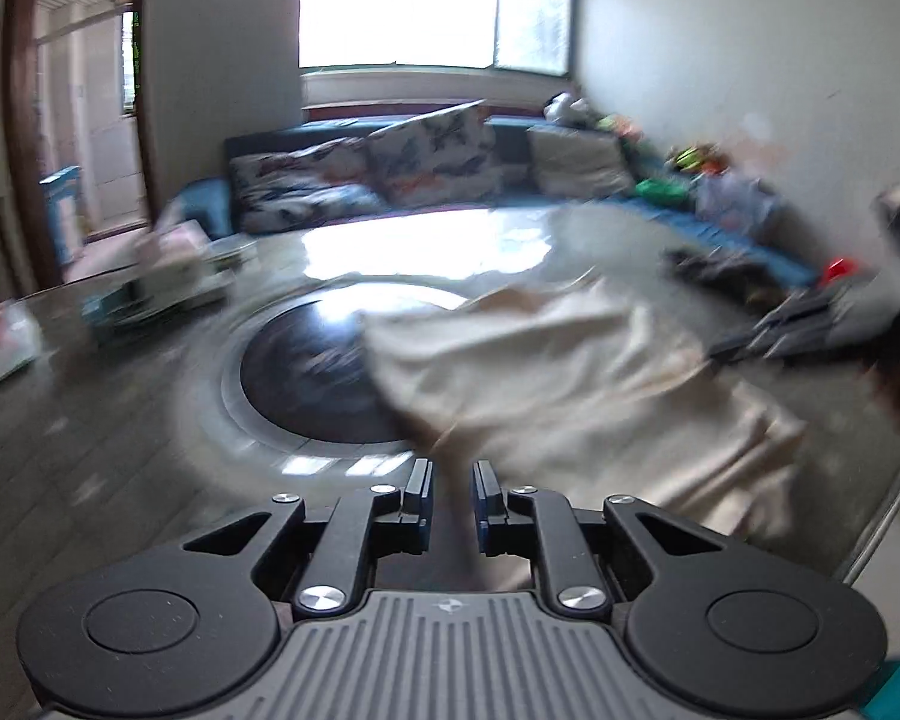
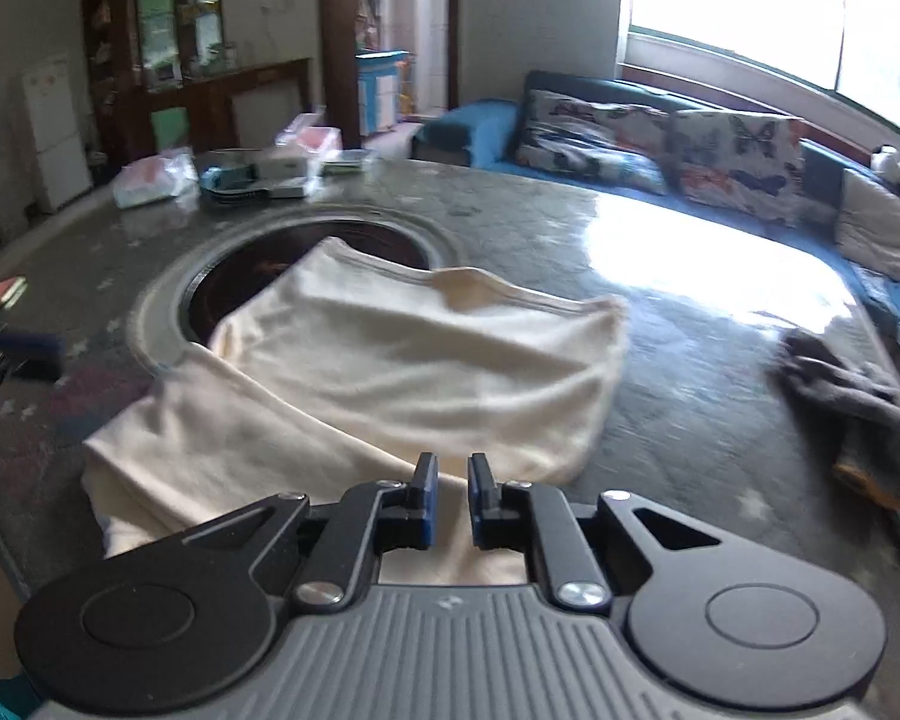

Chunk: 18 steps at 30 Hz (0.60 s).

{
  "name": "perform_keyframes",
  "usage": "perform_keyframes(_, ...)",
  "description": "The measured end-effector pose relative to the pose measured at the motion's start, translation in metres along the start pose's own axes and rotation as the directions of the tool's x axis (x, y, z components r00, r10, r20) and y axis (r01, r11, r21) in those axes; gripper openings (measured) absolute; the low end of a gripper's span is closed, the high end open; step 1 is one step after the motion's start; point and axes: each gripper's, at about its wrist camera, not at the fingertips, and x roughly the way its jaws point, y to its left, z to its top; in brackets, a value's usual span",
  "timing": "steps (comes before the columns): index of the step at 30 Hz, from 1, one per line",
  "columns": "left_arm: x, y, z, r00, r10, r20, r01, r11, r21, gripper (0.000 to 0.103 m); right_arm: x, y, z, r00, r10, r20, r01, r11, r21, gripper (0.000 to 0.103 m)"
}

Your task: Fold clothes

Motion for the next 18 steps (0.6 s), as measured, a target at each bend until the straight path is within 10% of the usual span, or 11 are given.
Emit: perform_keyframes(18,0.052,-0.032,0.008,0.995,-0.070,-0.069,0.078,0.989,0.124,0.020,0.007,-0.004,-0.024,0.997,0.057,-0.052,-0.059,0.998,-0.032,0.012)
